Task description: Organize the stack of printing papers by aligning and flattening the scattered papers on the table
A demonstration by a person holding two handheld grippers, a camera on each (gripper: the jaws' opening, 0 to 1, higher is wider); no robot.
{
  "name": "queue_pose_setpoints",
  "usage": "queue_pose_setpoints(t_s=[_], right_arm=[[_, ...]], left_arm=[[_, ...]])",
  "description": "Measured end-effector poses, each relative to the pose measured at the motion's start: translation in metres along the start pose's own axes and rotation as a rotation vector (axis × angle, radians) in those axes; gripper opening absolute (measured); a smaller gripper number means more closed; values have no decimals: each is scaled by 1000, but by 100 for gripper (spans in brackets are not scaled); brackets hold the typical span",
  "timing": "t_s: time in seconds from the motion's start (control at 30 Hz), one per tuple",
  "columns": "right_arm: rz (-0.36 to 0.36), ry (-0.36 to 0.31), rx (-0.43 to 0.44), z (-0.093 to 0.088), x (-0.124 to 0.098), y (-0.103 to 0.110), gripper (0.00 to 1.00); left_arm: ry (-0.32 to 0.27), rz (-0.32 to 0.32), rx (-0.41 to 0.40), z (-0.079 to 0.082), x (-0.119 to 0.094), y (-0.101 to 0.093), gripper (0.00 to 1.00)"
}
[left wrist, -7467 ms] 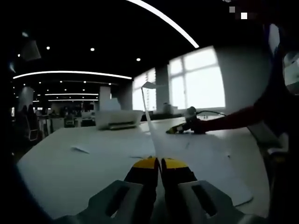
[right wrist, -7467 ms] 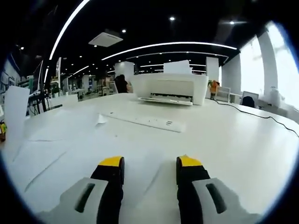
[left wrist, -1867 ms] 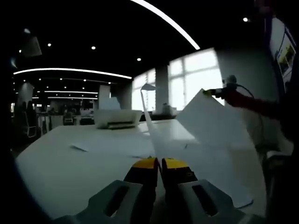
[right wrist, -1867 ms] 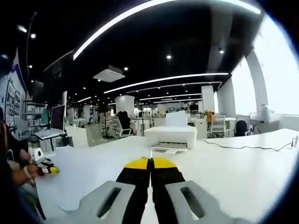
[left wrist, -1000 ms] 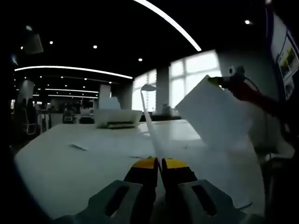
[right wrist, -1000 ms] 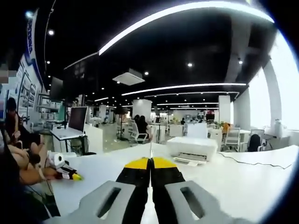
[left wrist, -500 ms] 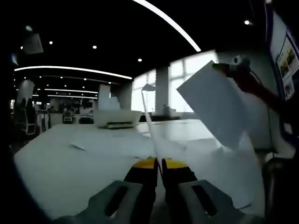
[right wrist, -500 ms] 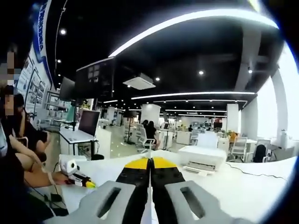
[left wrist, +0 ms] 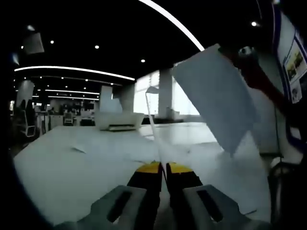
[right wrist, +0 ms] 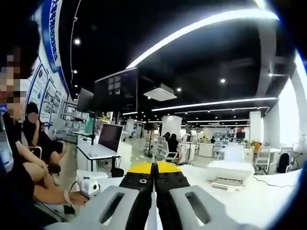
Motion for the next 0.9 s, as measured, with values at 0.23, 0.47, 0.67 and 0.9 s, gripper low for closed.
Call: queue_pose_setpoints(t_s=[0.23,0.47,0.67,0.9], right_arm=[[65,-46,50,15,11,24,0],[127,-95,90,27,17,44,0],[140,-107,105,32,21,49,0],[174,-106,142,32,22,60,0]], left_arm=[[3,-1,-9,-3,2,9,8],[5,0,-10,-4,3,13,8],[7,-1,-12,-5,3,13,8],[6,-5,-10,-4,3,5,8]])
Point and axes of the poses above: the point that each gripper's makers call its tool centre point, and the gripper's own axes: x roughly forward along the fingers, y roughly to its left, z roughly out of its top, the point moved 8 cm from there along -x, roughly backward along the fingers, and after that the axes turned 12 degrees about -z, right-handed, at the moved point
